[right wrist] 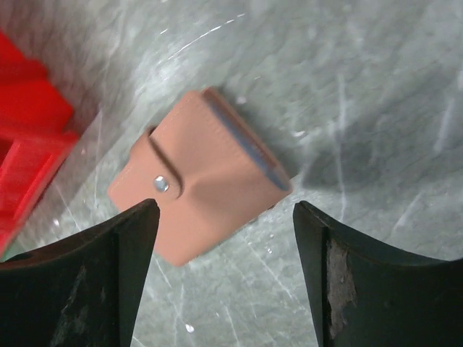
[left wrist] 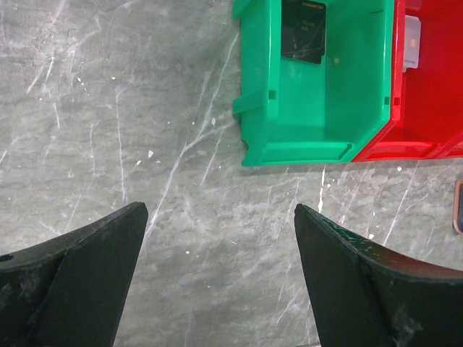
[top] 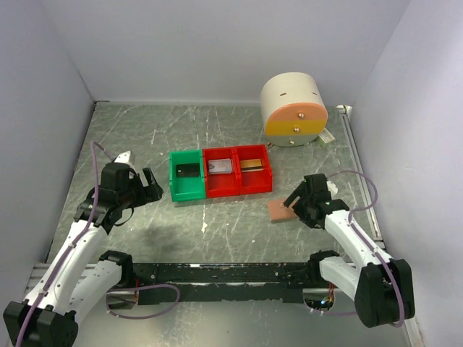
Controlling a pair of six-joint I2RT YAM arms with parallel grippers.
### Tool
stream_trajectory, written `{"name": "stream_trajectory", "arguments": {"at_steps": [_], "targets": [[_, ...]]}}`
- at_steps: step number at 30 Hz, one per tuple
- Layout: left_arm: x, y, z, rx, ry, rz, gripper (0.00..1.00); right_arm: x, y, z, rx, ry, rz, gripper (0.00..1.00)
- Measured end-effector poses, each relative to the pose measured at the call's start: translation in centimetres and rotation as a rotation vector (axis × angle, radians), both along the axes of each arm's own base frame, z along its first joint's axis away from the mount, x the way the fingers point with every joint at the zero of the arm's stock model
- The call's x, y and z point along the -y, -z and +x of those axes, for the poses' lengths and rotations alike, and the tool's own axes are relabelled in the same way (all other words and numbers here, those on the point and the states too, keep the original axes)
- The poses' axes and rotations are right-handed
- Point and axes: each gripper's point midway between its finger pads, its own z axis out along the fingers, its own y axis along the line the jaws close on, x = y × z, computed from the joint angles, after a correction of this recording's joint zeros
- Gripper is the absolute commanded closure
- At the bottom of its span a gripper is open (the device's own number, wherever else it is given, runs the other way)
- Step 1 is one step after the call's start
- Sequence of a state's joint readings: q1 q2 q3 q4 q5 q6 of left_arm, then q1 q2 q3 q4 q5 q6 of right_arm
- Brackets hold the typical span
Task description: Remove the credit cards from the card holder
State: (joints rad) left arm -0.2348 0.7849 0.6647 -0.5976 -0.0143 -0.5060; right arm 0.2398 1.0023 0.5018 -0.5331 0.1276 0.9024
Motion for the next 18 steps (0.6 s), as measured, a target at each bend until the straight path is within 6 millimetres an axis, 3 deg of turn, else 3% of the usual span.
{"name": "stream_trajectory", "arguments": {"at_steps": [5, 13, 18], "targets": [[0.1, -0.1, 0.0, 0.004, 0.003, -0.001, 0.05, 0.9, 1.8, -0.4, -0.024, 0.125, 0.093, 0.36], [0.1, -0.1, -0.1, 0.002, 0.004, -0.001, 0.05, -0.4, 1.9, 1.1, 0.074, 0.178, 0.221, 0.54], [0.1, 0.0, -0.1, 0.001, 0.004, -0.001, 0.05, -0.6, 2.2, 1.0, 0.107, 0.194, 0.249, 0.66]]}}
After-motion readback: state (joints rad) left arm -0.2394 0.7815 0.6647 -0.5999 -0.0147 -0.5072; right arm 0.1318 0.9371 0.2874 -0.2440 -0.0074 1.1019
